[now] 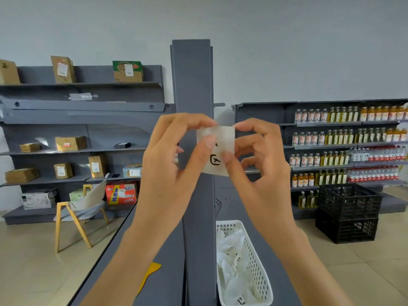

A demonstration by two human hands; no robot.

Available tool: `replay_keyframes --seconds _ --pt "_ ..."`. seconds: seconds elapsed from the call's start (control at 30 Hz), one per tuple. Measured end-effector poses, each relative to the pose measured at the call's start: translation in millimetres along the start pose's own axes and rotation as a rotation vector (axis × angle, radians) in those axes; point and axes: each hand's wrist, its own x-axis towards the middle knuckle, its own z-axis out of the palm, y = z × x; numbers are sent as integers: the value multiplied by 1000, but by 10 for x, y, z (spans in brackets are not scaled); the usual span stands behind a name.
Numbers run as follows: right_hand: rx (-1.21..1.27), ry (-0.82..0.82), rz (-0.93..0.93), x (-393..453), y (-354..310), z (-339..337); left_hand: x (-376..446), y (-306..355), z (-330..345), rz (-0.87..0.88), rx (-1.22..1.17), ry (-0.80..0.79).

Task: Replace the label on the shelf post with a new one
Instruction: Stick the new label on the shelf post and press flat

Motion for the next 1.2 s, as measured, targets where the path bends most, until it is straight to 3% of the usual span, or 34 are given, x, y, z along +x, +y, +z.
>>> replay_keyframes --seconds 0.2,0.53,0.8,1.2 --pt "147 -43 125 206 37 -14 235 -145 -51 -106 -90 53" --pt "144 -27 127 730 29 109 654 -262 -129 -121 -124 88" --pt "-124 -20 23 1169 -7 243 983 -315 -174 -74 -65 214" --pt "-384 30 -70 1362 42 278 1193 -410 -181 -47 83 229"
